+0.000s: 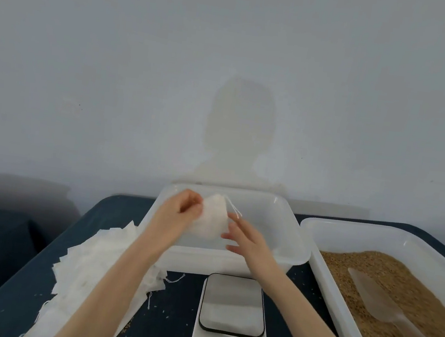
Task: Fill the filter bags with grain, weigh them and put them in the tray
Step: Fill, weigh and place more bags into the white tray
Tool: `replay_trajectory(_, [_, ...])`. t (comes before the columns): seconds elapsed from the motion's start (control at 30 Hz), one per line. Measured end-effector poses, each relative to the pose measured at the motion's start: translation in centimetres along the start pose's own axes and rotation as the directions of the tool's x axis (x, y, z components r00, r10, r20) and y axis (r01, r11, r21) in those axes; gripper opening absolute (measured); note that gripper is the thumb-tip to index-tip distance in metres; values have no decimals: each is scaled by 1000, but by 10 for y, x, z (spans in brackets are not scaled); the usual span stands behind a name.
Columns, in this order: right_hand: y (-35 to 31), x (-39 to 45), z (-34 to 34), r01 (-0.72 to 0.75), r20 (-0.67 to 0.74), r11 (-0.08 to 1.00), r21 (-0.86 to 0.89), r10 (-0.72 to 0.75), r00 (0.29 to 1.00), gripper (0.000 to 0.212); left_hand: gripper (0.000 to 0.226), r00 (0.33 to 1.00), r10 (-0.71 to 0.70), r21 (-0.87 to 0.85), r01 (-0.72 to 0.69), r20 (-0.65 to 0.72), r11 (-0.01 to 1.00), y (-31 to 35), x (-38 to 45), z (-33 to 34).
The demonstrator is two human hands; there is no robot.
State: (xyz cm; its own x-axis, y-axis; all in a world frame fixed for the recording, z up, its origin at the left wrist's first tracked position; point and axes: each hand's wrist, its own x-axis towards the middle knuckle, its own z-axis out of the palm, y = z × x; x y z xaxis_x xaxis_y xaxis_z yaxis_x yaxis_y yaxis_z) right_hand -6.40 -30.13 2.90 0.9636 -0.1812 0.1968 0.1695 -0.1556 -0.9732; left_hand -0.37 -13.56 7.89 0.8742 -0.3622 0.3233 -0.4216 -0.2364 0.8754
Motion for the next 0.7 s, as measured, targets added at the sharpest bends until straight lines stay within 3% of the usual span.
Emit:
replay_trajectory(0.1, [1,-5,-9,5,-59,998,61,-2,998,18,16,984,-116,-92,130,137,987,-8,1,28])
replay_trajectory(0.2, [9,-13,-22,-39,-122,998,-44,33,992,16,17,972,-180,-109,197,150,974,-18,-1,49])
replay_trajectory(0.3, [17,-21,-33,-114,-171,993,-8,111,979,15,9,961,-197,-137,225,196,965,-26,-4,58])
replay_trajectory(0.47, [21,-32,-45,-146,-165,988,-41,137,977,15,10,923,-126,-34,148,364,988,-36,-9,61])
replay_trajectory(0.6, [19,-37,-47,-182,-125,975,-124,166,978,22,8,966,-43,160,2,254,987,-39,-8,64])
replay_trajectory(0.7, [17,-40,-50,-240,-73,967,-92,233,970,16,10,974,-30,206,-17,223,978,-39,-9,63])
